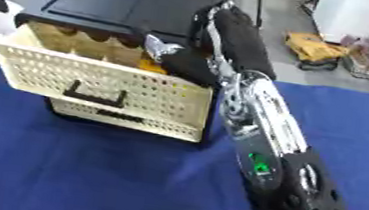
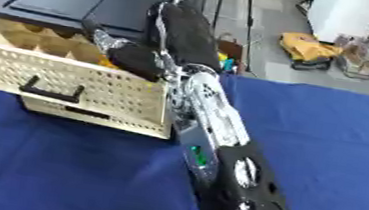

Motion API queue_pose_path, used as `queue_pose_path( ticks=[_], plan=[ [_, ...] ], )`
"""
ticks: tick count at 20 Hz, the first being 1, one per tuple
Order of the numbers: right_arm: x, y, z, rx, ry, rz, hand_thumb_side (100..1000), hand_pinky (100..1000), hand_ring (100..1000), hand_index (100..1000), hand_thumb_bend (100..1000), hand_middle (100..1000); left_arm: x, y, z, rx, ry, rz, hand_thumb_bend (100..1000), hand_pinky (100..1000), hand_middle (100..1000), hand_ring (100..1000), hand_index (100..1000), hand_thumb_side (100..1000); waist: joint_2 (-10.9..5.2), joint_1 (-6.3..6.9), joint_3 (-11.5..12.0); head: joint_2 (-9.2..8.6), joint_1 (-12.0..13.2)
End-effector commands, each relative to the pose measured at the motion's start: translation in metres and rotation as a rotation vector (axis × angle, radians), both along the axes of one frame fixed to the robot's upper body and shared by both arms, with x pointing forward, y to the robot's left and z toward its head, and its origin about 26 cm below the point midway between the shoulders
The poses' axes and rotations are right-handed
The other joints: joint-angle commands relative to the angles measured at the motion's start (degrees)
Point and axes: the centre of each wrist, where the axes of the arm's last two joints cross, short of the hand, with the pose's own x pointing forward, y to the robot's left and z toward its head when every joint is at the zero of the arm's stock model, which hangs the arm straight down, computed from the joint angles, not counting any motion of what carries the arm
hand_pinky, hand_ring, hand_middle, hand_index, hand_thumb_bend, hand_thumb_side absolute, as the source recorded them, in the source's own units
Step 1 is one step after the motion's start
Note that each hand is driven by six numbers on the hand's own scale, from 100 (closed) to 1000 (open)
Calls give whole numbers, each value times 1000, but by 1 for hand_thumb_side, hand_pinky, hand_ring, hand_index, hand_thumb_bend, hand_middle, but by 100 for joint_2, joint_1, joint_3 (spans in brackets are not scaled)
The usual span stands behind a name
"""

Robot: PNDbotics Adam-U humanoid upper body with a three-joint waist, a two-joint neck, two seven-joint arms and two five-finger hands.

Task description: Pick up objects from table and place into drawer.

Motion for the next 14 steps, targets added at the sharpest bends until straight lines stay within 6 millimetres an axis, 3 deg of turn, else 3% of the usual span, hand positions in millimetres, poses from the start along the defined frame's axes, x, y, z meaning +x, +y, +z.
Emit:
queue_pose_path(
  ticks=[1, 2, 3, 4, 9, 14],
  plan=[
    [-13, -4, 21, 79, -73, 31, 889, 712, 776, 520, 644, 280, -3, 1, 9, 11, -26, 1, 253, 188, 498, 417, 770, 996, -113, 44, 2, -68, 29],
    [-19, -7, 27, 113, -101, 42, 898, 713, 775, 519, 632, 283, -3, 1, 9, 10, -27, 1, 254, 189, 498, 418, 770, 995, -115, 51, 2, -71, 35],
    [-25, -11, 33, 151, -132, 54, 983, 713, 775, 521, 603, 289, -3, 1, 9, 9, -29, 1, 255, 190, 499, 418, 770, 994, -118, 56, 1, -74, 40],
    [-32, -14, 39, 188, -164, 68, 910, 713, 774, 522, 621, 288, -3, 2, 10, 8, -30, 2, 256, 190, 499, 418, 770, 994, -121, 61, -1, -77, 43],
    [-68, -37, 66, 347, -310, 129, 912, 709, 769, 527, 583, 305, -3, 2, 11, 4, -35, 1, 259, 191, 499, 419, 770, 990, -158, 87, -40, -98, 73],
    [-92, -61, 76, 445, -406, 142, 900, 709, 767, 539, 505, 343, -3, 3, 10, 2, -34, 2, 260, 191, 499, 420, 771, 988, -183, 121, -56, -84, 100]
  ],
)
